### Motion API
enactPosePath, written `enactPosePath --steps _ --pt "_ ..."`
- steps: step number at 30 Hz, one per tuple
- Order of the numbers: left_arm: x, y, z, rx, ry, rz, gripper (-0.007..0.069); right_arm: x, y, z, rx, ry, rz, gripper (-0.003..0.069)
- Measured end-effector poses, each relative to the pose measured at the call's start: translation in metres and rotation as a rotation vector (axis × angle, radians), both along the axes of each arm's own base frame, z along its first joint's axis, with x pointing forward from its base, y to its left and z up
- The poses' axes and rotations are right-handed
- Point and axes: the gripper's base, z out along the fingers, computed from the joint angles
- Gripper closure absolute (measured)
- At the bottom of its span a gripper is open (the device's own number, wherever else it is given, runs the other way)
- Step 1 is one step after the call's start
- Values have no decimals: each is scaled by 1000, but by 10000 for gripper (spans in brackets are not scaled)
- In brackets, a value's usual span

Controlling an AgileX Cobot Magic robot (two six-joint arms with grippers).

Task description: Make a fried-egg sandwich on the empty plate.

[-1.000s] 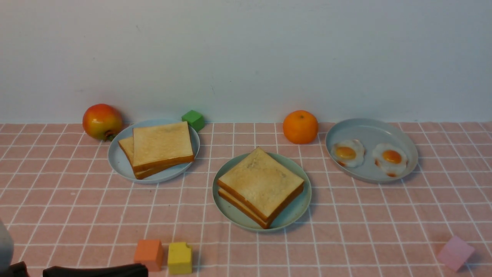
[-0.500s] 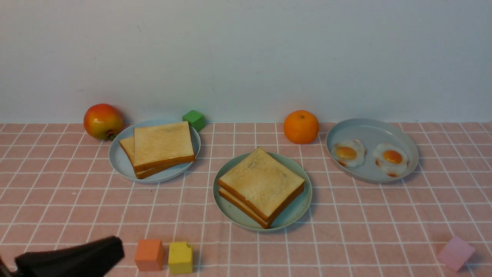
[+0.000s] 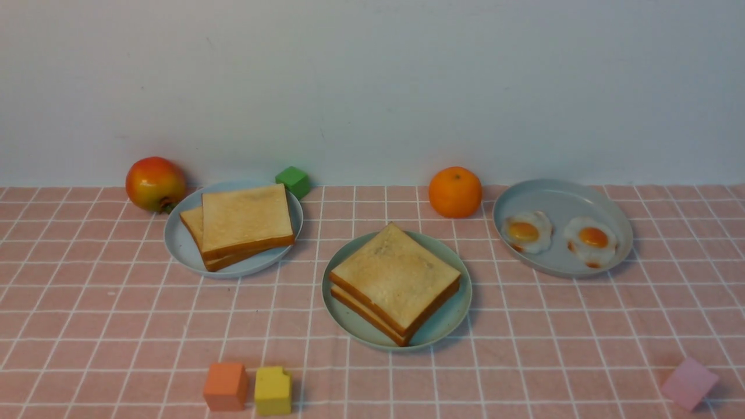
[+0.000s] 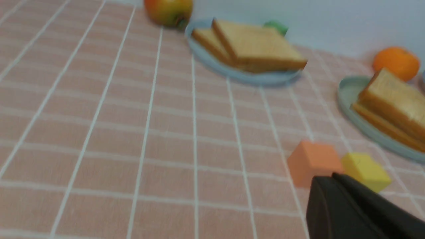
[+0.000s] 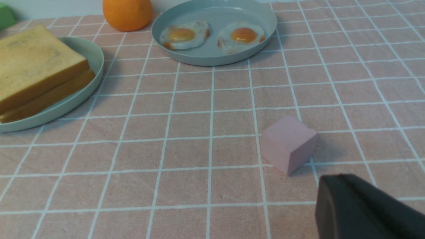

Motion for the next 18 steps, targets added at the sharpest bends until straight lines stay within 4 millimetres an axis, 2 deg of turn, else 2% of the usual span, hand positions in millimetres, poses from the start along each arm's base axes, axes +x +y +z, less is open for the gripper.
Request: enactPosePath --steps 18 --pt "0 0 0 -13 14 7 612 0 0 0 0 -1 0 624"
